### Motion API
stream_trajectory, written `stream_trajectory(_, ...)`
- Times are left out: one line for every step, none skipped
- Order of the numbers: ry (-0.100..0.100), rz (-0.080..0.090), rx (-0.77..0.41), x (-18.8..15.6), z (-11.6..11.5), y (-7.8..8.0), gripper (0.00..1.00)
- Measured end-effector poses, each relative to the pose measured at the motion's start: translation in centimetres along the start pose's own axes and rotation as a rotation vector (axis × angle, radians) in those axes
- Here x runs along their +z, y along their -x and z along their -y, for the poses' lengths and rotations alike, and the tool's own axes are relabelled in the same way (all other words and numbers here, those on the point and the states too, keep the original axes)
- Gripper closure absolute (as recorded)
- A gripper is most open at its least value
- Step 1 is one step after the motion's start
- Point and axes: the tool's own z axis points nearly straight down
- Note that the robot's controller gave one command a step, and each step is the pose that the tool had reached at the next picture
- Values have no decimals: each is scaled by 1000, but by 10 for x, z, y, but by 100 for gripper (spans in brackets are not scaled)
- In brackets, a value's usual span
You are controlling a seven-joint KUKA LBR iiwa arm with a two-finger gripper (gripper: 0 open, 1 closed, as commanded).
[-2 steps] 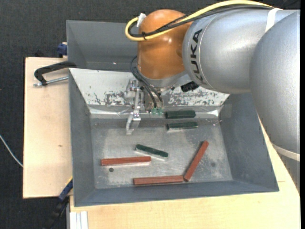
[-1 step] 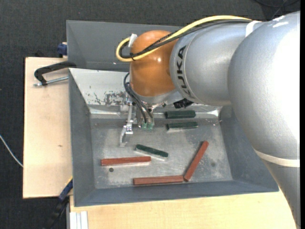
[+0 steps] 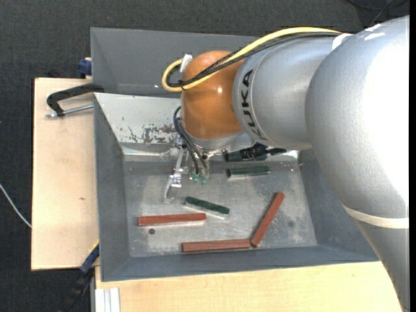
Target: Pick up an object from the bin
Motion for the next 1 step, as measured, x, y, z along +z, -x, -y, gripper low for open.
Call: stream_trajectory(0, -4, -334, 47, 8, -71, 100)
